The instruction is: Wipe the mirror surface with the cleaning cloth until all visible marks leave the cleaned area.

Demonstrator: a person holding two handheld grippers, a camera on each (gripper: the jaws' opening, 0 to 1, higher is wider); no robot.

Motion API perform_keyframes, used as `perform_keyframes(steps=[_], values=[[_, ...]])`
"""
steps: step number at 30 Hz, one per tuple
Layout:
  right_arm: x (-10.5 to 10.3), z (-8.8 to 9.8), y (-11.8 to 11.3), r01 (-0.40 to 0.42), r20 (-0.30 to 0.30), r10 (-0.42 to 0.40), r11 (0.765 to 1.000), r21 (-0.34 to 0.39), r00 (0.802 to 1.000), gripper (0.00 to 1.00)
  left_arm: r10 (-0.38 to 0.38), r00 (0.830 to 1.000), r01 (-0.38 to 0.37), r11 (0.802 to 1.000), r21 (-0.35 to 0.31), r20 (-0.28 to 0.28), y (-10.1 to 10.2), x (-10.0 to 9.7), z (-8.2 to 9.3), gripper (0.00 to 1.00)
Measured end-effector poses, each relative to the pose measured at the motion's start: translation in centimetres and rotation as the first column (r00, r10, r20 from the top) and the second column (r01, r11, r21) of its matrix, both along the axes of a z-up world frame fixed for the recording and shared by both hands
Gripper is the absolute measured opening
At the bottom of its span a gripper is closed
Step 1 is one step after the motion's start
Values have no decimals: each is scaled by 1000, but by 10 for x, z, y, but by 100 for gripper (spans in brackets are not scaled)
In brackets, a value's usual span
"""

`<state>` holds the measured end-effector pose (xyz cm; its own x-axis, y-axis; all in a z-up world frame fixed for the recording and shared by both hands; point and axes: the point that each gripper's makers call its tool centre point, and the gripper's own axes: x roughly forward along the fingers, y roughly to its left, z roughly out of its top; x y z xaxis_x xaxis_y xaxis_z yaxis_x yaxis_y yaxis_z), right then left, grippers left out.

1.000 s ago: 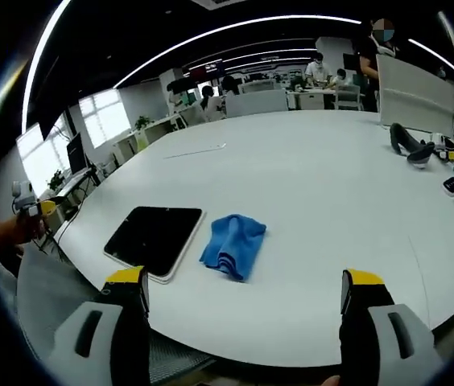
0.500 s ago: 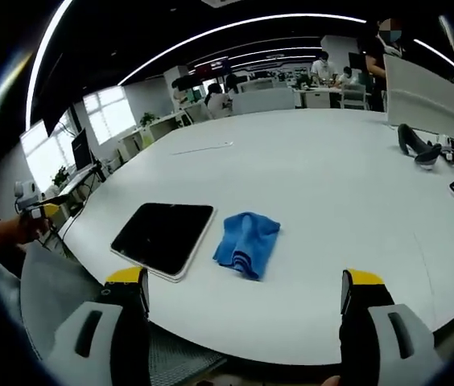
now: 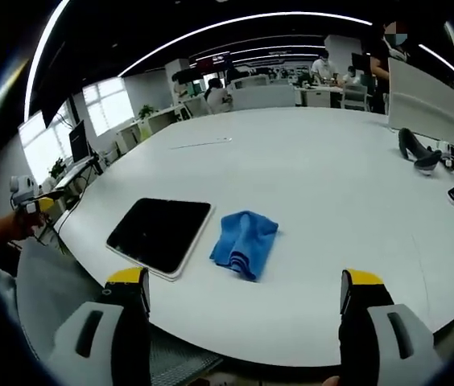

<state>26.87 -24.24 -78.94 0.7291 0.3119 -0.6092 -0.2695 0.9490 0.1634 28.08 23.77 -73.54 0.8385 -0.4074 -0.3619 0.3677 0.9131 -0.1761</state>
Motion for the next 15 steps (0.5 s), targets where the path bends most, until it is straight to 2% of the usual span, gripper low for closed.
perform_keyframes(steps=[2,6,11,13,14,15], values=[[1,3,0,11,4,-11,1000,23,1000,97,-29,1000,29,999,13,1,-6,-3,1,97],[5,8,0,6,18,-6,1000,4,1000,94,-58,998,58,997,43,-4,-4,-7,-2,98],[8,14,1,11,35,-11,1000,13,999,95,-43,999,44,998,43,-10,3,-9,-1,97],[9,13,3,18,35,-19,999,27,999,97,-15,1000,15,1000,26,-6,6,-7,0,97],[11,15,10,-7,54,4,998,58,999,98,-13,1000,13,1000,10,-7,5,-5,0,98],[10,15,14,-39,53,36,998,56,998,98,-13,1000,13,1000,8,-5,4,-4,0,98]])
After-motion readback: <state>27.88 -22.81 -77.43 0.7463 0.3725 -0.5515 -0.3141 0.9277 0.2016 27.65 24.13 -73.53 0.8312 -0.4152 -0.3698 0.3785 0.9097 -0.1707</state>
